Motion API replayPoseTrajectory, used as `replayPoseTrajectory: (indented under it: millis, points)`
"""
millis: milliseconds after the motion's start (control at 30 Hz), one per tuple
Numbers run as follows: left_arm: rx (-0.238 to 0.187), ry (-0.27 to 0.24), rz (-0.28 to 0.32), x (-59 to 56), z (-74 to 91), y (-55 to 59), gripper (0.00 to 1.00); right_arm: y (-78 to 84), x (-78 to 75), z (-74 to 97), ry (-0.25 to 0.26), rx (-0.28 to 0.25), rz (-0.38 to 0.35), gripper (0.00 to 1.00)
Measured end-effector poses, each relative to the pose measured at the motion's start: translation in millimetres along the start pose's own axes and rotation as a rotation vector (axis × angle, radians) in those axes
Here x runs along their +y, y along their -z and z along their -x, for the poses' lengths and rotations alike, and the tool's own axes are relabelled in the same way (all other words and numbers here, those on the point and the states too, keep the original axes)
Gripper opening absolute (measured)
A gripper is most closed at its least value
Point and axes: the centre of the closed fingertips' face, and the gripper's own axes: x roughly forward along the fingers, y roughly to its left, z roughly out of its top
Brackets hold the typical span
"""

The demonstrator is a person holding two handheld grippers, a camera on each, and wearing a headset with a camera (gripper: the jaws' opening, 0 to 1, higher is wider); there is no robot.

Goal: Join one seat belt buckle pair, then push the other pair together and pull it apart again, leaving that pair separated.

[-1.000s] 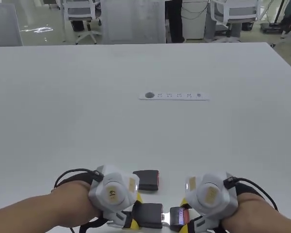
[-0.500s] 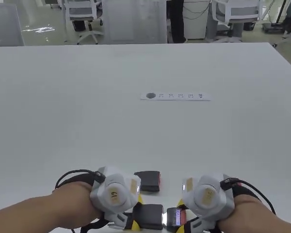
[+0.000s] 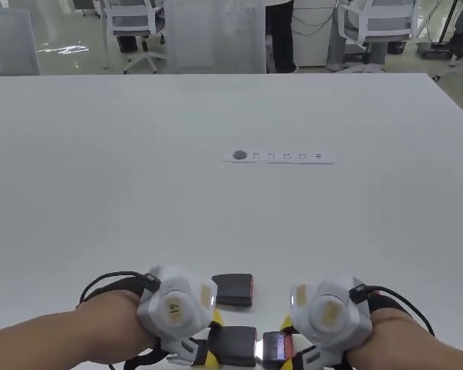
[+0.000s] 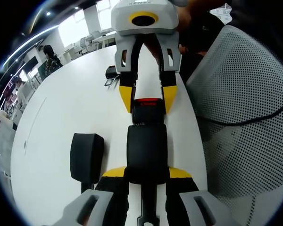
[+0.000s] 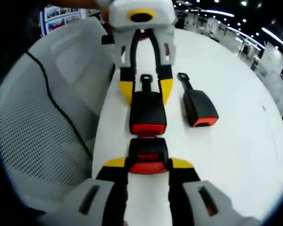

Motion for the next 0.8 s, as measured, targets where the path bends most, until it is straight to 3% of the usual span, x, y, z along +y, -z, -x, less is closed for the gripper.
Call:
replayPoseTrajectory:
  millis: [800]
  points:
    - [0.012,-0.013,0.002,3.5,1.6,0.7,0.32,-0.9,-0.8,-0.2,0.022,-0.015,-0.049,0.33]
